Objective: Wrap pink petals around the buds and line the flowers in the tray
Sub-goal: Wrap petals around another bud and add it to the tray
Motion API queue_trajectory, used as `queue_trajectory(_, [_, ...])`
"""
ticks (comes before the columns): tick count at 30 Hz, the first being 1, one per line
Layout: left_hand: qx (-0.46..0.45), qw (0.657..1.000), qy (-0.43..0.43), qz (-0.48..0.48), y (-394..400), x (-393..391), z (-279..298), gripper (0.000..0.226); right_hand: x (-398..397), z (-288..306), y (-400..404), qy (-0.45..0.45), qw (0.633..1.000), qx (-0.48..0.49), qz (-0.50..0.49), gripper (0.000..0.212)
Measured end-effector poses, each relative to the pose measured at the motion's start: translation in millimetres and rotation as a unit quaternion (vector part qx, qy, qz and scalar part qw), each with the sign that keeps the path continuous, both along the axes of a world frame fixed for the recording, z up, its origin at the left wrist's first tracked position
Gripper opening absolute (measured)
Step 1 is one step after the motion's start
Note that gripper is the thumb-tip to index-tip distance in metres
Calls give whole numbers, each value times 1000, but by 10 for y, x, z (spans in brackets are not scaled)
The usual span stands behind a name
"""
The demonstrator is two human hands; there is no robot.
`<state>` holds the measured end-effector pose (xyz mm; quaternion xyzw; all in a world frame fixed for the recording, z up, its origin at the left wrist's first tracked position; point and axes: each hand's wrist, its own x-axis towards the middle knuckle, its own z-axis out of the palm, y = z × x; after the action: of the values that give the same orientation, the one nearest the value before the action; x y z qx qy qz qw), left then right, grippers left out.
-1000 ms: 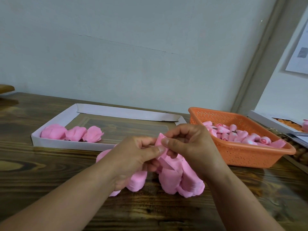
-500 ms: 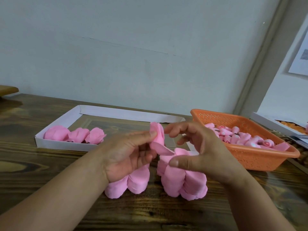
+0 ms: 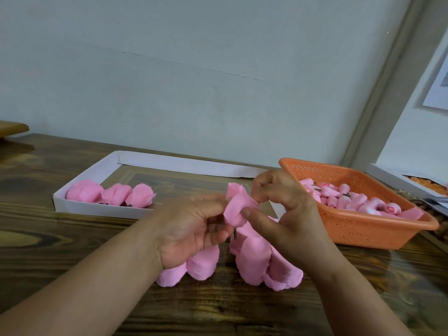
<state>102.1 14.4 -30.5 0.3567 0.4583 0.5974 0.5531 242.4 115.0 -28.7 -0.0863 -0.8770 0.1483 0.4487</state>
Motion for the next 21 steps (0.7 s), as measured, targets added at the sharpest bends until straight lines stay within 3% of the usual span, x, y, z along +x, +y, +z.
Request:
queue_trajectory(5, [5,1000,16,6,-3,11,-23,18,-31,-5,-13,-15,999,-38,-2,14])
queue_trajectory(7, [1,1000,24,11,-5,17,-26,16,-24,5,-36,-10,1000,-6,1,13])
queue_trajectory(11, [-12,999,28,10,-12,8,-26,12,16,34,-50,-43,998,49,12,38])
queue_trajectory(15, [-24,999,39,0,-10,8,-44,14,27,57,-75,-93,995,-6,31,23])
queue_trajectory(21, [-3,999,38,-14,-10,26,-18,13,16,47,-62,-76,997,-29,13,20])
